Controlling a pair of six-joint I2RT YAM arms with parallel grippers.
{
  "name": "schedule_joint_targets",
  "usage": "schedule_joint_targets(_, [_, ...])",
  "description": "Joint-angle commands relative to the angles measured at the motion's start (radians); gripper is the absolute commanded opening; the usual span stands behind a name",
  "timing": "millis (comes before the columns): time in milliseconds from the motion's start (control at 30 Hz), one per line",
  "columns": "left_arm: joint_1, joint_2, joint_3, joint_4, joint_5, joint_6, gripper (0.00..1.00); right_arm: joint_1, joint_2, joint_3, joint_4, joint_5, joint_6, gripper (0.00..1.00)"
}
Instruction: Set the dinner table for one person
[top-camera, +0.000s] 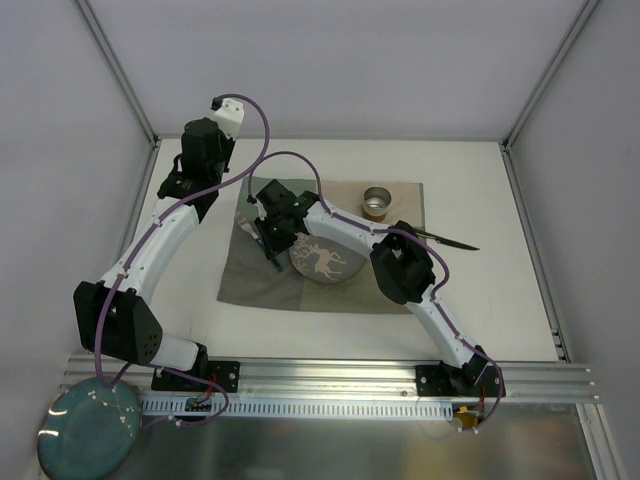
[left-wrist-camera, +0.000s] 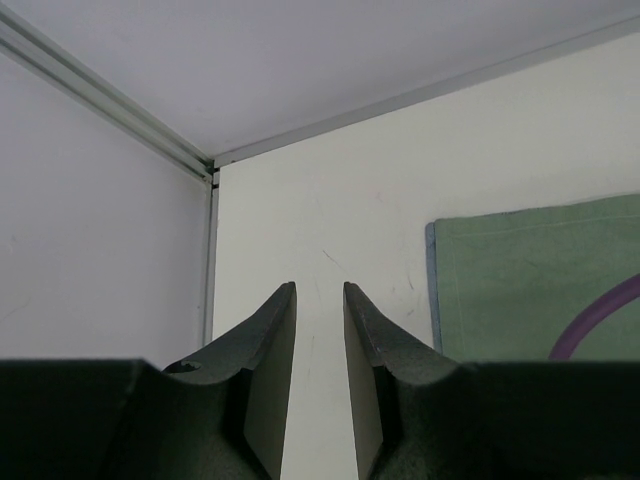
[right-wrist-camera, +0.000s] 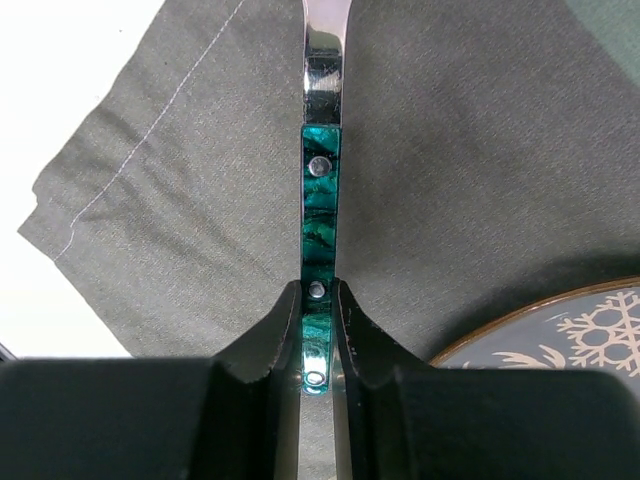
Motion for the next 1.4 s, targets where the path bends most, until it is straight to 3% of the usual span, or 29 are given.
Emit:
schedule_joint_targets(0, [0.004, -0.048, -0.016, 0.037, 0.027, -0.023, 0.26, -0.001, -0.004, 0.038, 0.018, 0.003, 0.011, 0.00])
schedule_joint_targets(200, [0.004, -0.074, -0.053, 0.036, 0.039, -0.035, 0.27, -0.001, -0.001, 0.028, 0.022, -0.009, -0.022, 0.01])
schedule_joint_targets(233, [0.004, -0.080, -0.057, 0.036, 0.039, -0.038, 0.27, -0.003, -0.003, 0.031, 0.021, -0.014, -0.024, 0.08])
schedule_joint_targets(267, [0.004, -0.085, -0.062, 0.037, 0.041, -0.040, 0.27, -0.006, -0.012, 0.033, 0.021, -0.017, -0.027, 0.24])
schedule_joint_targets(333, [0.002, -0.097, -0.073, 0.033, 0.045, -0.041, 0.27, -0.020, -0.027, 0.038, 0.021, -0.025, -0.029, 0.26])
schedule_joint_targets(500, [0.002, -0.125, -0.086, 0.018, 0.036, -0.047, 0.27, -0.063, -0.087, 0.045, 0.021, -0.041, -0.032, 0.48])
schedule_joint_targets(700, [0.004, -0.180, -0.103, -0.041, 0.028, -0.061, 0.28, -0.181, -0.216, 0.065, -0.002, -0.054, -0.024, 0.50])
schedule_joint_targets(800, [0.002, -0.208, -0.103, -0.158, 0.082, -0.102, 0.29, -0.329, -0.366, 0.085, -0.015, -0.022, -0.036, 0.52])
schedule_joint_targets(833, [0.002, -0.220, -0.112, -0.198, 0.109, -0.118, 0.29, -0.431, -0.407, 0.091, -0.013, -0.020, -0.038, 0.53])
schedule_joint_targets(900, [0.001, -0.228, -0.132, -0.308, 0.189, -0.168, 0.29, -0.545, -0.532, 0.116, -0.015, -0.003, -0.036, 0.60])
schedule_joint_targets(1033, [-0.010, -0.220, -0.152, -0.476, 0.291, -0.302, 0.28, -0.930, -0.701, 0.128, -0.008, -0.040, -0.004, 0.67])
schedule_joint_targets(1133, [-0.043, -0.209, -0.148, -0.531, 0.300, -0.440, 0.28, -1.128, -0.820, 0.050, 0.004, -0.064, -0.004, 0.71])
schedule_joint_targets(1267, [-0.151, -0.173, -0.131, -0.539, 0.242, -0.566, 0.28, -1.264, -0.940, -0.157, 0.019, -0.135, -0.019, 0.73])
schedule_joint_targets(1367, [-0.150, -0.114, -0.116, -0.539, 0.264, -0.639, 0.35, -1.324, -1.014, -0.315, 0.022, -0.152, -0.059, 0.77])
